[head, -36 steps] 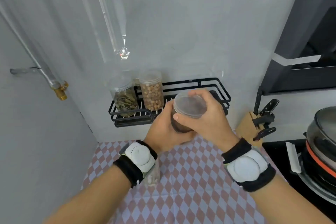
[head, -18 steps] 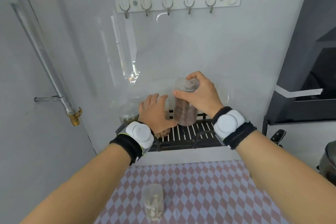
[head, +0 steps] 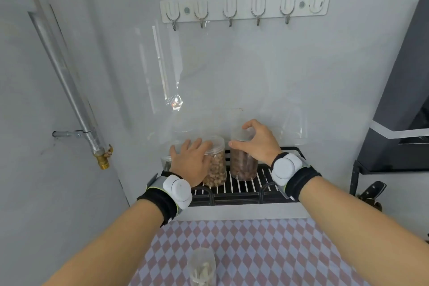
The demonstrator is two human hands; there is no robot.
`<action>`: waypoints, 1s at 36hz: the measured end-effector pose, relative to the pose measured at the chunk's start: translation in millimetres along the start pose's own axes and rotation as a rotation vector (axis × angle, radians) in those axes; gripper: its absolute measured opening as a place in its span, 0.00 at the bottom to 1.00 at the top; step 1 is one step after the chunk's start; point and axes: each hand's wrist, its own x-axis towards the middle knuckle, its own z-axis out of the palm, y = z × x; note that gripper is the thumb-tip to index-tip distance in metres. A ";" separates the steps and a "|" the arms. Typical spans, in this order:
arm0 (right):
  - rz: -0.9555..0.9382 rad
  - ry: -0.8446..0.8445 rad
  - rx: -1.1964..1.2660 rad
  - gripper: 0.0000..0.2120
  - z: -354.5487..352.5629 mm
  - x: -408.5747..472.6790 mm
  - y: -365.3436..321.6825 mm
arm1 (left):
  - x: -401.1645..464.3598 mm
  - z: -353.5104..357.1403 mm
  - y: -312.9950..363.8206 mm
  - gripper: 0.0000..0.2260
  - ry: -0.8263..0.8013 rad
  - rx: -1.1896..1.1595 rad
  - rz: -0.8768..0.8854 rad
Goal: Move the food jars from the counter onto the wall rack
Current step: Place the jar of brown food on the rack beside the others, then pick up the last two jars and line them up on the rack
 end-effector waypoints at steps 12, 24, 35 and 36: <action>-0.048 -0.101 0.013 0.30 32.5 -2.8 5.8 | -0.4 -2.0 -17.0 0.18 0.034 -0.048 0.028; -0.118 -0.125 -0.119 0.42 32.2 -11.8 0.8 | -15.2 -1.7 -24.8 0.23 0.020 -0.038 0.065; -0.501 0.088 -0.011 0.16 21.5 -147.6 10.1 | -144.1 47.8 -22.8 0.26 0.175 -0.218 0.126; -0.501 0.059 -0.010 0.14 27.7 -164.0 17.2 | -160.5 58.9 -26.4 0.26 0.134 -0.218 0.111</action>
